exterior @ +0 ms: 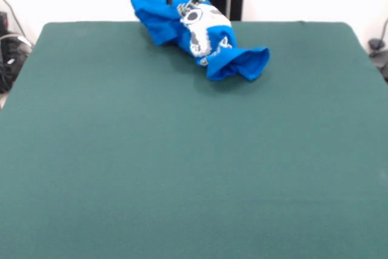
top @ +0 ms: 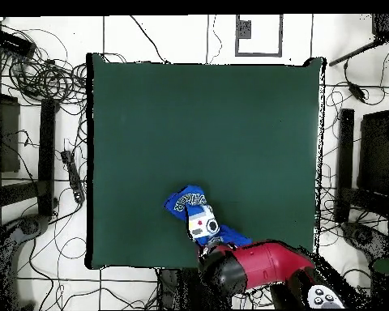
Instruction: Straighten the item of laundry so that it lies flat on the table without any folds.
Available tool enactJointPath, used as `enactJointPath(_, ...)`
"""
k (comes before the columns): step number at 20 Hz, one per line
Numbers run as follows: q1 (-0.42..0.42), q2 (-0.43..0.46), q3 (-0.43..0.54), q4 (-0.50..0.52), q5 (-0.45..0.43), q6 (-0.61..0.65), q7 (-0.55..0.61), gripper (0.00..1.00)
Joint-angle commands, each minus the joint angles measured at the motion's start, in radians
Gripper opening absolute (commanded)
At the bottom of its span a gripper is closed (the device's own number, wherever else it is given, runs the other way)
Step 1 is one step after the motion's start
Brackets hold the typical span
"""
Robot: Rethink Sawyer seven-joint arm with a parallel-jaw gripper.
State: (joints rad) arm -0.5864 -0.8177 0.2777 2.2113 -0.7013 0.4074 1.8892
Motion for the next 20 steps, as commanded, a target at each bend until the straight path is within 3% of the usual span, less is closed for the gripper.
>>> enactJointPath(1, 0.067, 0.044, -0.009, 0.026, 0.04, -0.001, 0.117, 1.0)
enactJointPath(9, 0.079, 0.115, -0.03, -0.047, 0.03, -0.018, 0.101, 1.0)
enactJointPath(20, 0.005, 0.031, 0.06, -0.175, 0.1, 0.224, -0.09, 1.0)
